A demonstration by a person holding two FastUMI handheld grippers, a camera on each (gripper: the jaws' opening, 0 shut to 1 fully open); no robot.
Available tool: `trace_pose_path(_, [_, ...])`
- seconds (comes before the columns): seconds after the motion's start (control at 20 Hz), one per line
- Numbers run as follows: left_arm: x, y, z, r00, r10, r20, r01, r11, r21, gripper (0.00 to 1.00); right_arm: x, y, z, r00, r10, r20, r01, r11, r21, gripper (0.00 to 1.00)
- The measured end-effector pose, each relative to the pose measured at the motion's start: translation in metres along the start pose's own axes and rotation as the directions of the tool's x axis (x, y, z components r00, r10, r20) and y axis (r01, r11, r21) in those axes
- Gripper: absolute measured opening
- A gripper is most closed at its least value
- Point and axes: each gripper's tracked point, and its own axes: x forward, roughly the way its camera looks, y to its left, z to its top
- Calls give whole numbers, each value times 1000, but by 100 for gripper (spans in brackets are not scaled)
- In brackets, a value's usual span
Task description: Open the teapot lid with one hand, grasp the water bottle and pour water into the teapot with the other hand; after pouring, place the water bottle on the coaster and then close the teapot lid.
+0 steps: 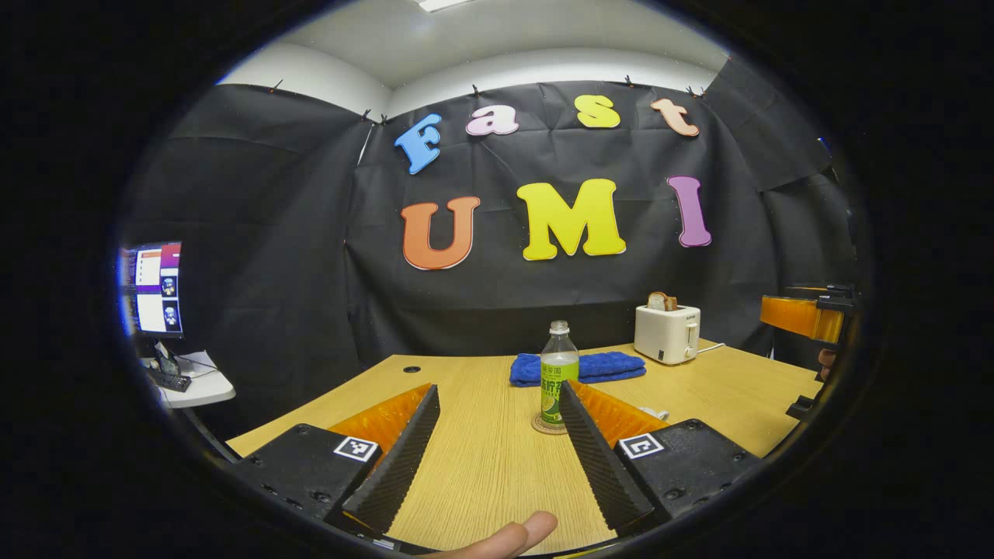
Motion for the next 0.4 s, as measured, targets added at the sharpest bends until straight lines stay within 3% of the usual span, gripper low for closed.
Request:
trace_pose_path(0.25, [-9,-17,4,1000,-13,20,13,1000,8,96,-10,-36,-22,999,-23,-43,24,999,27,97])
trace_pose_path(0.4, [-7,-25,-2,999,-38,14,38,999,1,96,-15,-36,-37,998,-12,-69,14,1000,23,96])
